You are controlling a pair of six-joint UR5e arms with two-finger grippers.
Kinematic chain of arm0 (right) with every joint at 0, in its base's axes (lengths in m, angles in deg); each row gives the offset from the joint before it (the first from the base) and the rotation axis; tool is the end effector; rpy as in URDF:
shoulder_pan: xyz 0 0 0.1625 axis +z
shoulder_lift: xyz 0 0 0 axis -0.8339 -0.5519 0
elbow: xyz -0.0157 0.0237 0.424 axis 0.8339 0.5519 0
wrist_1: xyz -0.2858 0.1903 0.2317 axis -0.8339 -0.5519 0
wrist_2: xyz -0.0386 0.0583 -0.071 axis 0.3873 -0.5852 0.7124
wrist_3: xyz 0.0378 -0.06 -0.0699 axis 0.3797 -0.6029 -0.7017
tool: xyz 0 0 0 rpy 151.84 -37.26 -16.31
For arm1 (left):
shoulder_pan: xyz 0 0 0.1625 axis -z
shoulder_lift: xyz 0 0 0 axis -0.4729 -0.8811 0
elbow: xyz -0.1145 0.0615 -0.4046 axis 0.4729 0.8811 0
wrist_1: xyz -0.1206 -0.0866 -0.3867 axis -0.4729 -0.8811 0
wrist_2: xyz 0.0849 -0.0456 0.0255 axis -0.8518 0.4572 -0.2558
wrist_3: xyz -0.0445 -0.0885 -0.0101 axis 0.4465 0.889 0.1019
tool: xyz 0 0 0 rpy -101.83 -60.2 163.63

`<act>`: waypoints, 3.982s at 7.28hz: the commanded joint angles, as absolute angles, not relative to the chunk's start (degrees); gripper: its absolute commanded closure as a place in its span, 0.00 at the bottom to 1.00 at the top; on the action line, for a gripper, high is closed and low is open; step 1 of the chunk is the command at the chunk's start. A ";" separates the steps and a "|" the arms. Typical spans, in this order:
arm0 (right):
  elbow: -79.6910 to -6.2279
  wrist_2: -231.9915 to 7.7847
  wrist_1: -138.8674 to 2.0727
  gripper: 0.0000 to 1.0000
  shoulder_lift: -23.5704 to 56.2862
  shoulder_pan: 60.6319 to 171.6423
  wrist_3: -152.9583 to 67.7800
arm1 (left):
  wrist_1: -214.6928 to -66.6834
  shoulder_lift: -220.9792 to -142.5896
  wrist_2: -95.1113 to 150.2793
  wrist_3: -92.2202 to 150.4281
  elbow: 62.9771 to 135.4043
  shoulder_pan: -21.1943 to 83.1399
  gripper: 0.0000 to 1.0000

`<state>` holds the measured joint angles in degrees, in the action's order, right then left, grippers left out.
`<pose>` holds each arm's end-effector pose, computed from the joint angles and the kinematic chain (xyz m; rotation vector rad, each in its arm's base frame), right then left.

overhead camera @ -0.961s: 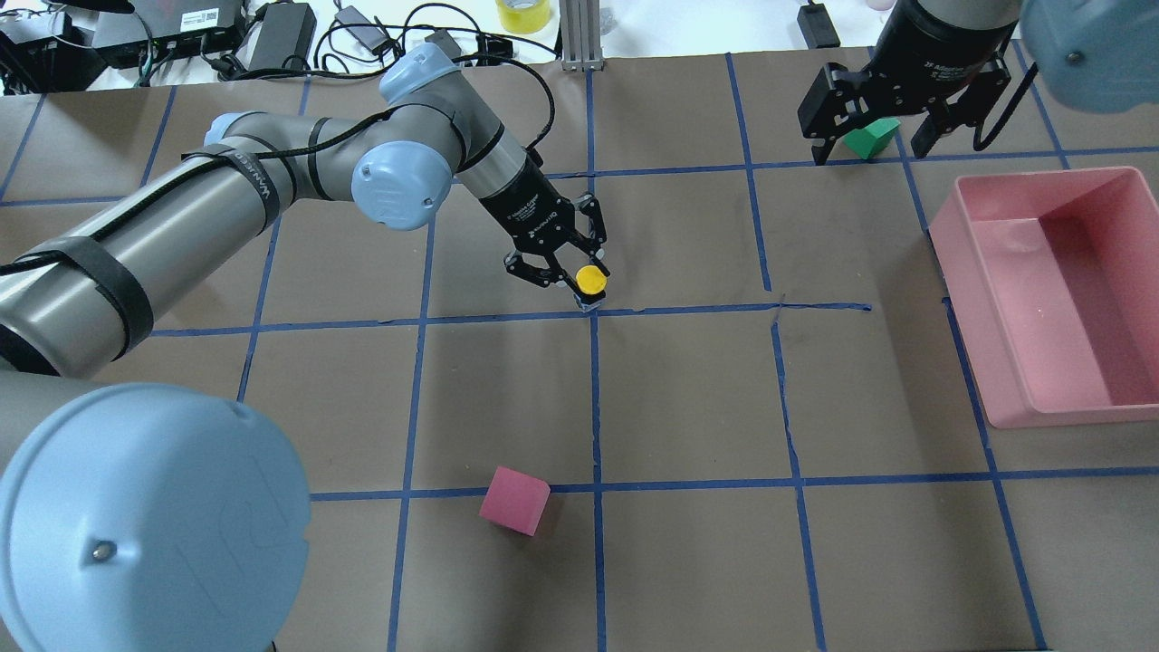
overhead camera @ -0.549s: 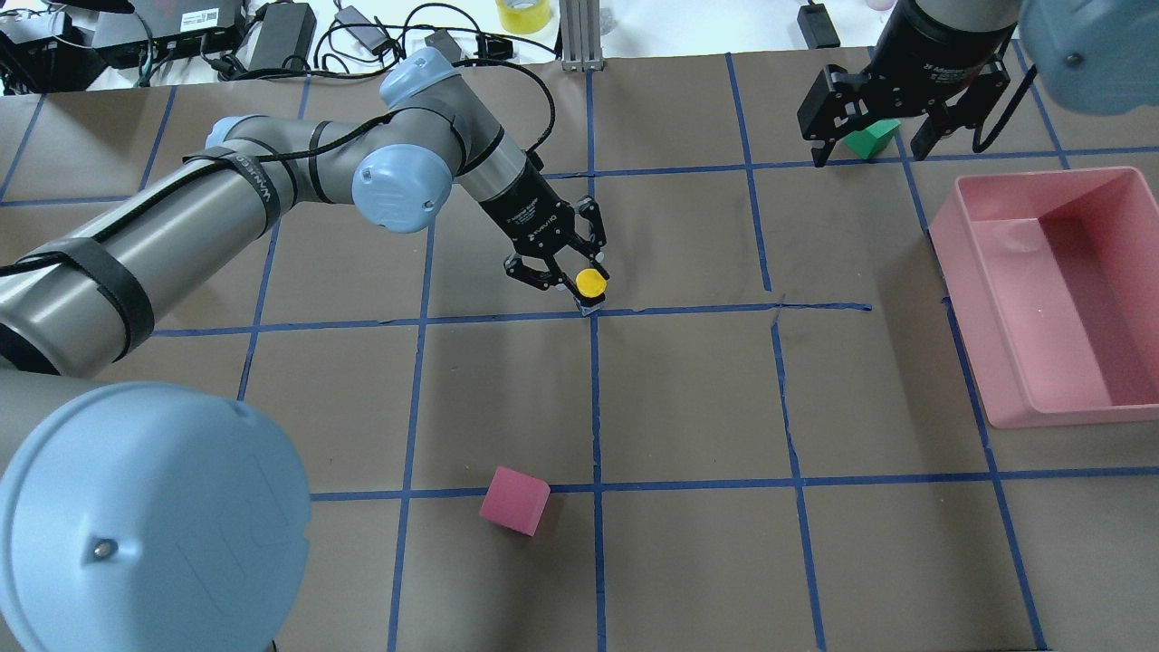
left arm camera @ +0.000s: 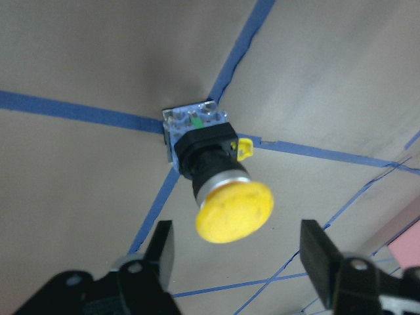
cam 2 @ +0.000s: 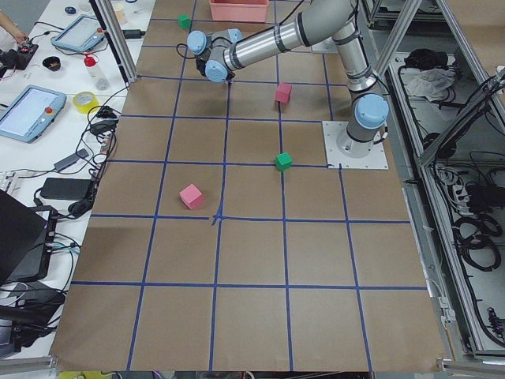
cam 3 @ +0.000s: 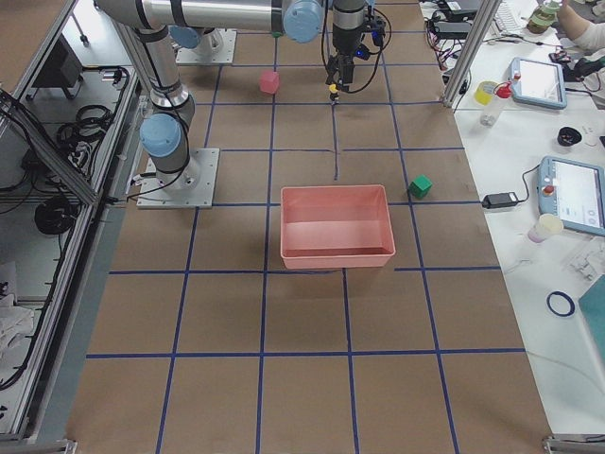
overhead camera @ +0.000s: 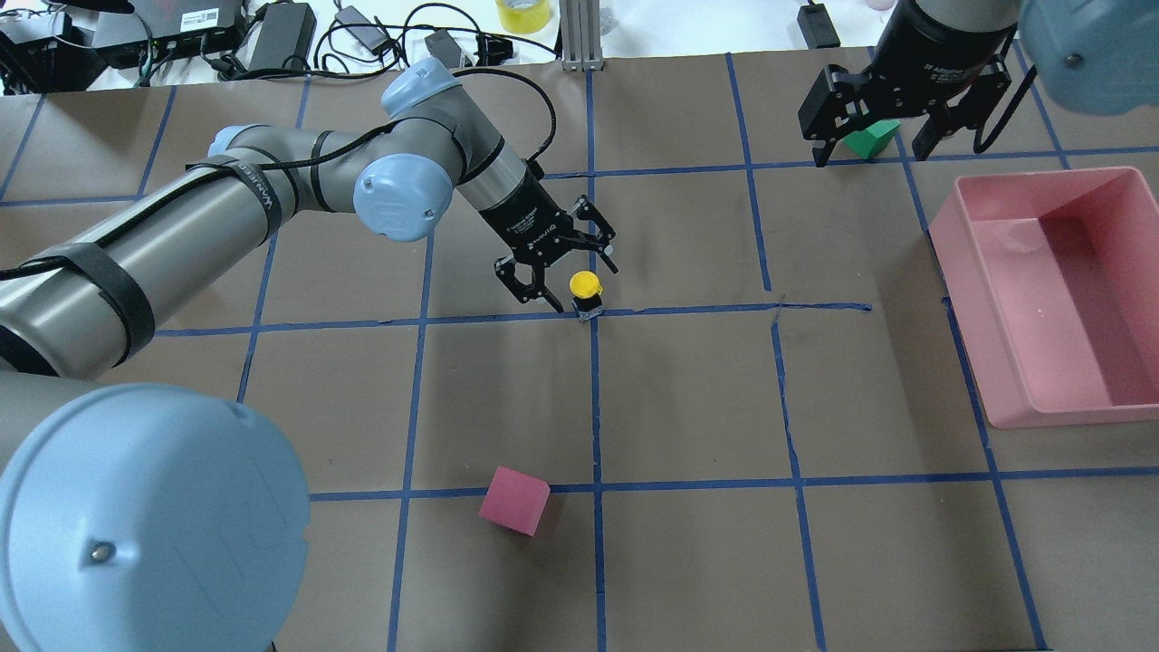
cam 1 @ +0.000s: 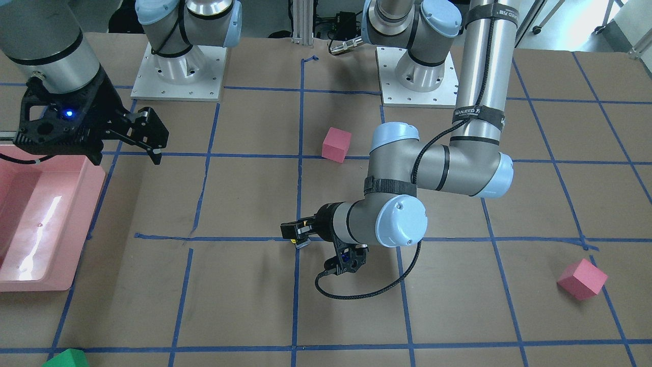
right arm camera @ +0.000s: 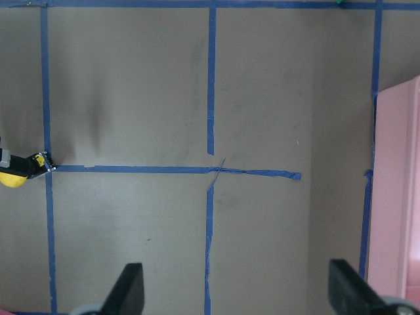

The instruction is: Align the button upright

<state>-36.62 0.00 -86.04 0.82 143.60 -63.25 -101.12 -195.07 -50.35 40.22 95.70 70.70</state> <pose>0.1078 -0.5378 0.4837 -0.0350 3.1275 -0.0880 -0.2855 -0.6031 0.2127 0.4999 -2.5584 -0.6079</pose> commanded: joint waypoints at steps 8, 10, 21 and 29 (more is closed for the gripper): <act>-36.36 -1.01 -85.08 0.00 -0.41 147.11 -63.92 | -115.37 -164.57 -86.46 18.80 96.20 70.75 0.00; -36.63 -0.84 -84.99 0.00 -0.23 147.12 -63.92 | -108.84 -165.61 -86.76 17.71 94.36 67.95 0.00; -39.08 -0.48 -85.60 0.00 1.52 146.86 -62.87 | -108.96 -164.91 -85.18 15.16 94.88 63.62 0.00; -41.46 -0.05 -85.87 0.00 1.79 146.86 -63.75 | -109.05 -164.65 -85.27 14.90 95.32 63.45 0.00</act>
<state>-41.41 -0.01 -85.84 1.84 146.86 -63.75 -109.05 -164.65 -85.20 14.91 95.32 63.48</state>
